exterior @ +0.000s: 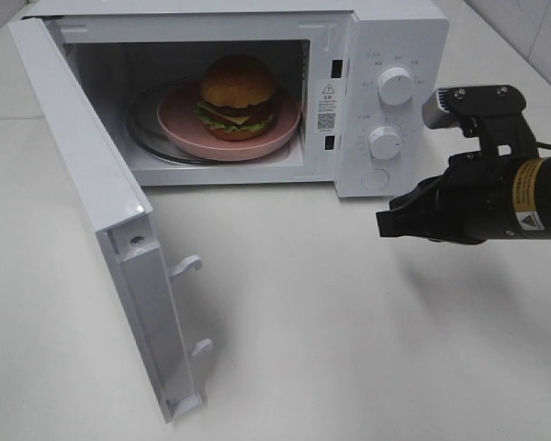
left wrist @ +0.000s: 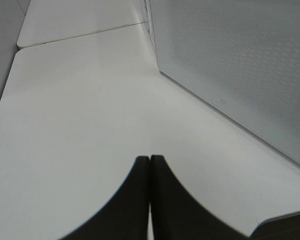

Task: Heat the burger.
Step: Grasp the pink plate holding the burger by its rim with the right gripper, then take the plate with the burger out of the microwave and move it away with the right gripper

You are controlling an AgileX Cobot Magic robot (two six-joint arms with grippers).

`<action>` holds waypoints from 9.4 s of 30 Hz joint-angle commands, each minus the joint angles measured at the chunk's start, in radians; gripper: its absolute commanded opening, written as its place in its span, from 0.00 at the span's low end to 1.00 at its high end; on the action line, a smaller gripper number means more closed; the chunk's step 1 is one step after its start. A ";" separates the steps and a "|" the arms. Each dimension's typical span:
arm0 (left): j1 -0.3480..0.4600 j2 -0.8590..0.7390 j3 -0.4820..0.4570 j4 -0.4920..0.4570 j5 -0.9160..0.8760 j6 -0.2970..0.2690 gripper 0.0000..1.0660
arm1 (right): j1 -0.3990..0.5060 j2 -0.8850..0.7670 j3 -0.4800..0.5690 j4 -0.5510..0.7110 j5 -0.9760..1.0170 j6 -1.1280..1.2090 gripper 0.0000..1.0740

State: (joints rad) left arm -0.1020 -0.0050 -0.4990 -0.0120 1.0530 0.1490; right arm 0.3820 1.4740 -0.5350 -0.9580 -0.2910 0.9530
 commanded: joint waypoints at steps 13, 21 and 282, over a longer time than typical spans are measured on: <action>0.003 -0.020 0.001 -0.002 -0.013 -0.009 0.00 | 0.005 -0.063 -0.001 -0.397 -0.157 0.389 0.03; 0.003 -0.020 0.001 -0.002 -0.013 -0.009 0.00 | 0.005 -0.063 -0.001 -0.397 -0.153 0.380 0.05; 0.003 -0.020 0.001 -0.002 -0.014 -0.009 0.00 | 0.377 -0.121 0.020 0.146 0.511 -1.596 0.00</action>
State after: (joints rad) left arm -0.1020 -0.0050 -0.4990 -0.0120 1.0530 0.1490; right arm 0.7620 1.4040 -0.5380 -0.7900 0.2290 -0.6970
